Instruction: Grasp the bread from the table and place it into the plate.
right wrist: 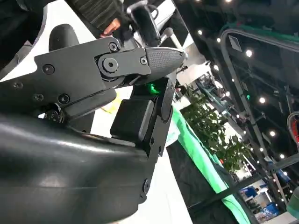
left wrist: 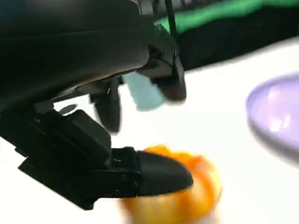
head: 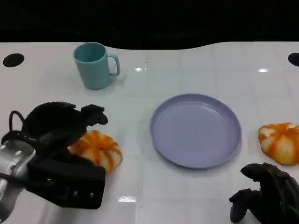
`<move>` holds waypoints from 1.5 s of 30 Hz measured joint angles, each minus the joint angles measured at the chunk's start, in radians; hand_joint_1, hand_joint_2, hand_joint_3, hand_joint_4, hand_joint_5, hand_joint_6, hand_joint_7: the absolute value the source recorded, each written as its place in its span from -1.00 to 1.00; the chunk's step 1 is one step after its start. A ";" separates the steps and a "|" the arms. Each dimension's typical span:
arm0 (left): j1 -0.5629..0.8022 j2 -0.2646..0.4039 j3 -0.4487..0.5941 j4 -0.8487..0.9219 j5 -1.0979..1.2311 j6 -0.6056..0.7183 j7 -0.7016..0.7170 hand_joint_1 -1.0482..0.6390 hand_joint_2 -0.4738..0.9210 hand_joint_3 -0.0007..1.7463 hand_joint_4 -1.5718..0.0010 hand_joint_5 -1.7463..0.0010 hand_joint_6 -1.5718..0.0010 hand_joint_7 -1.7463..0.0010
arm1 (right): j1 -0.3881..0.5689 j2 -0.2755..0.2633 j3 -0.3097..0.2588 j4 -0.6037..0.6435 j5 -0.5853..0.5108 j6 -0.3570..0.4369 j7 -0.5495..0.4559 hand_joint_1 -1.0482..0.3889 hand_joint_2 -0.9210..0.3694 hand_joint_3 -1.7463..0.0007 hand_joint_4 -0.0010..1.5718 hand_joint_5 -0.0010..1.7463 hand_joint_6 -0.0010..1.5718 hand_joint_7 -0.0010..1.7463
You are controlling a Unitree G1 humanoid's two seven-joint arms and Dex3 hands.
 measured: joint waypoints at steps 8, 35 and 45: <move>0.005 -0.006 -0.009 -0.061 0.063 0.070 -0.107 -1.00 0.97 -0.92 1.00 1.00 1.00 1.00 | 0.001 0.000 0.001 -0.002 0.000 0.002 0.000 -0.34 -1.00 0.61 1.00 -0.32 1.00 -0.74; -0.212 -0.213 -0.183 0.645 0.137 0.005 0.194 -0.69 0.12 0.62 -0.28 -0.99 0.94 -0.76 | 0.014 0.000 0.006 -0.016 -0.003 0.005 -0.006 -0.36 -1.00 0.60 1.00 -0.29 1.00 -0.71; -0.311 -0.232 -0.233 0.911 0.131 -0.142 0.484 -0.68 0.38 0.99 -0.92 -0.99 -0.33 -0.91 | 0.014 -0.001 0.007 -0.015 -0.002 0.005 -0.006 -0.37 -1.00 0.61 1.00 -0.28 1.00 -0.71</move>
